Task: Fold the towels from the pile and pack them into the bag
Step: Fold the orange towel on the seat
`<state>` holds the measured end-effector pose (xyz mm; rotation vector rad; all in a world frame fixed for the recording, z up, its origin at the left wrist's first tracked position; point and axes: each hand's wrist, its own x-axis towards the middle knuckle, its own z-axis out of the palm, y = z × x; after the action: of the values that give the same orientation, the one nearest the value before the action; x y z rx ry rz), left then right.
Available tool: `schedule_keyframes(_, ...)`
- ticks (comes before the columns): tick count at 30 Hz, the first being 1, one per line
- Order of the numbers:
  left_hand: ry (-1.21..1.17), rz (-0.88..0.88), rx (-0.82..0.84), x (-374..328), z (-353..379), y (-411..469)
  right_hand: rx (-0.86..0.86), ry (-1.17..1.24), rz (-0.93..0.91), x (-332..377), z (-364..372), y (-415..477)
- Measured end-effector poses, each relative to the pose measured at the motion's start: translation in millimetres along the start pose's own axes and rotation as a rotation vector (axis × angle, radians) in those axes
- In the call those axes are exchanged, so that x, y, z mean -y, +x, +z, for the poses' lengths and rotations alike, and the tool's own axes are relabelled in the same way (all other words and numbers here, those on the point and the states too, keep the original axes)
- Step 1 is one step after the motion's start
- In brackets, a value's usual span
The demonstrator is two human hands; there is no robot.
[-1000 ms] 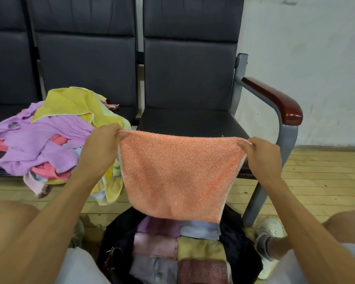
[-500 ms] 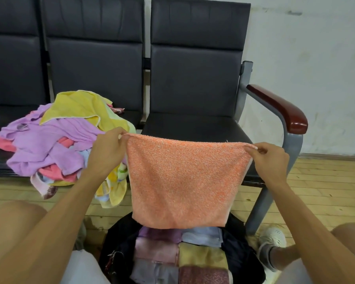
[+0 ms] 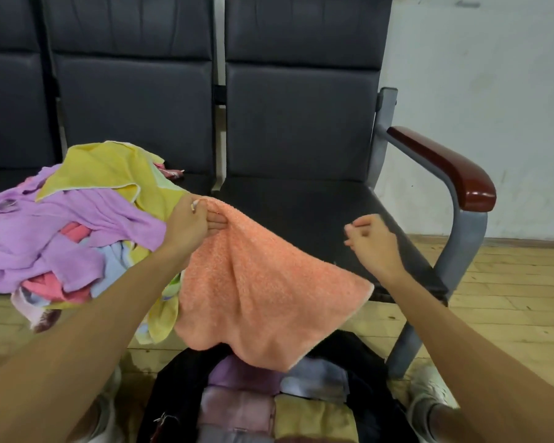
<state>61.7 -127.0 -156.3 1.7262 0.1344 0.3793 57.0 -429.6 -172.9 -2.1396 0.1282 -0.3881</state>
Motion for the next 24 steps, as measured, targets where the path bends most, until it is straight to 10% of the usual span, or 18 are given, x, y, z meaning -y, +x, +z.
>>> schedule_keyframes(6,-0.086,-0.05,-0.029,14,17,-4,0.53,-0.393,-0.301,-23,24,-22)
schedule_keyframes(24,-0.102,-0.095,-0.077,-3,14,-8,0.405,-0.714,-0.647,-6,70,-64)
